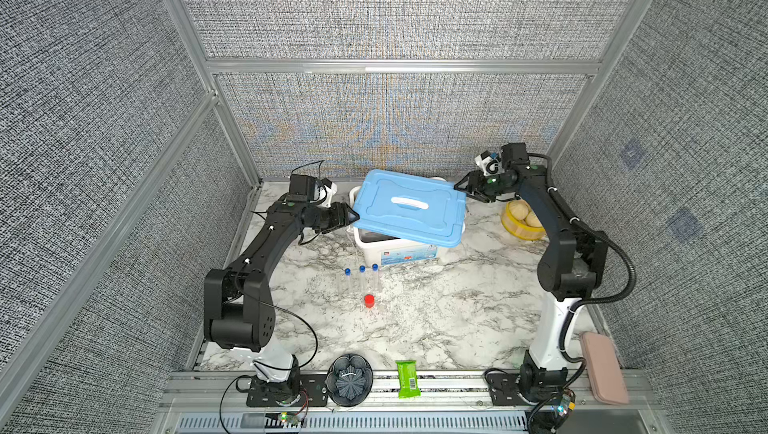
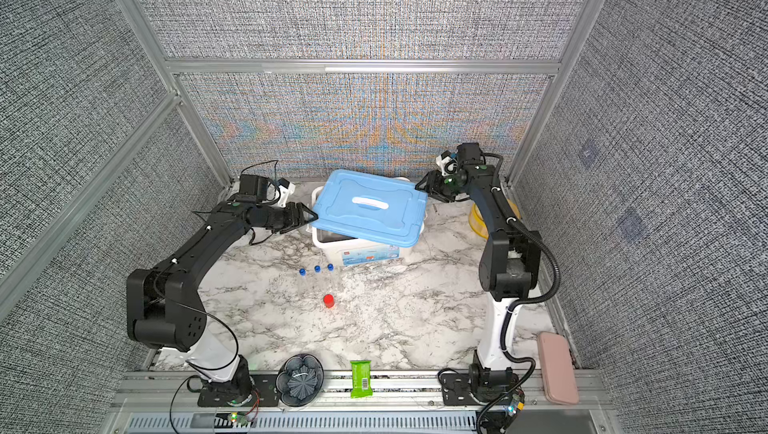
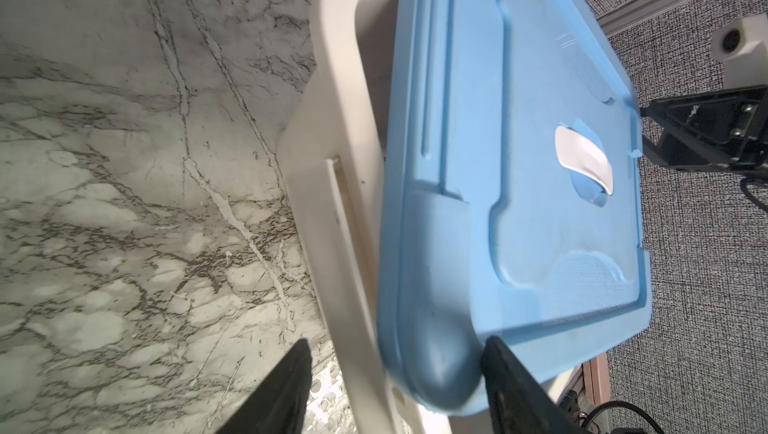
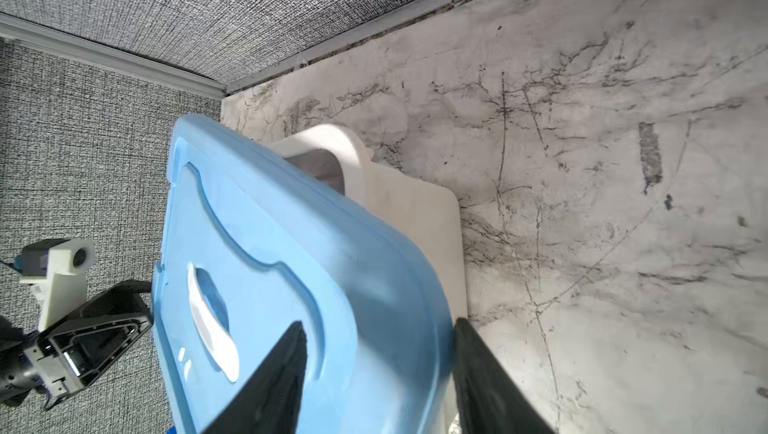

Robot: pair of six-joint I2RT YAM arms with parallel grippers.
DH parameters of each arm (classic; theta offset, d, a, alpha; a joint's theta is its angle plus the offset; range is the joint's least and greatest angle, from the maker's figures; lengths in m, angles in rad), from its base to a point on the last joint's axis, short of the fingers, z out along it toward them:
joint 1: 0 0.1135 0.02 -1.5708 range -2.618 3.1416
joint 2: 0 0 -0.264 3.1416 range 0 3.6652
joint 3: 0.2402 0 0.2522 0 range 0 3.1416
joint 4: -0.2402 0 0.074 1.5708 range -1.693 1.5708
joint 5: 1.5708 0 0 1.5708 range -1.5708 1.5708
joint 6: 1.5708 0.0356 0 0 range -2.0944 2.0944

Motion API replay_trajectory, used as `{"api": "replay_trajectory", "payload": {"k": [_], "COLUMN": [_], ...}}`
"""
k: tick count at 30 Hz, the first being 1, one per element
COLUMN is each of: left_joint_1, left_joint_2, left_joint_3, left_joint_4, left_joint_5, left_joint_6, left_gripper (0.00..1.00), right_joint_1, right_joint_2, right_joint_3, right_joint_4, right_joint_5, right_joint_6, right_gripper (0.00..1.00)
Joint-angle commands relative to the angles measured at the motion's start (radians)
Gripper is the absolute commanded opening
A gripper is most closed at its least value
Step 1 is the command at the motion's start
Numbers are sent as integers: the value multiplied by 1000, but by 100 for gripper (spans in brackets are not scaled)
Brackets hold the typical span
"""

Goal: Organize the chemistry lab equipment

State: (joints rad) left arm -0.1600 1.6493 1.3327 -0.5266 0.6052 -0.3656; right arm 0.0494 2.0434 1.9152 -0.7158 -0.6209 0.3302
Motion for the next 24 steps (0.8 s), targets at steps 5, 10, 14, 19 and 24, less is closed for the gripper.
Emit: {"api": "replay_trajectory", "payload": {"k": [5, 10, 14, 19, 24], "left_joint_1": [1, 2, 2, 2, 2], "left_joint_2": [0, -6, -20, -18, -5], "left_joint_3": [13, 15, 10, 18, 24], "left_joint_4": [-42, -43, -38, -45, -55], "left_joint_5": [-6, -2, -2, 20, 17], "left_joint_6": [20, 16, 15, 9, 7], "left_gripper": [68, 70, 72, 74, 75], "right_joint_1": [36, 59, 66, 67, 66], "right_joint_2": [-11, 14, 62, 127, 180], "right_joint_3": [-20, 46, 134, 227, 295], "right_joint_4": [-50, -88, -145, -198, -233], "right_joint_5": [109, 173, 180, 214, 212], "right_joint_6": [-33, -77, -145, -229, -297], "right_gripper": [46, 37, 31, 30, 29]}}
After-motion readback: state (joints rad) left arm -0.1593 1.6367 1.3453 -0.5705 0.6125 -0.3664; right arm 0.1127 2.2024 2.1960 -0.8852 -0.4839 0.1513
